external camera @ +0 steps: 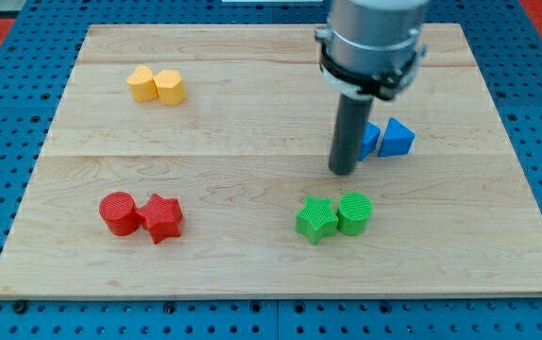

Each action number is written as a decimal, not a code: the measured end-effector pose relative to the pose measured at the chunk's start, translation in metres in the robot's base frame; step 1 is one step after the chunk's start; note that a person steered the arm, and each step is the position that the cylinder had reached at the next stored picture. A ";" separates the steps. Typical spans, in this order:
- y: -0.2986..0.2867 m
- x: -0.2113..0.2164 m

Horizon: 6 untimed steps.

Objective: Place the blue blocks towards the center right of the board

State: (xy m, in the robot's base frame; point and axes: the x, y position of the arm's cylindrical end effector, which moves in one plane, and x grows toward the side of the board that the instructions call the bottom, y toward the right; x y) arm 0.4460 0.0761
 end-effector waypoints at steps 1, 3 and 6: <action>0.021 -0.027; 0.087 0.001; 0.127 -0.013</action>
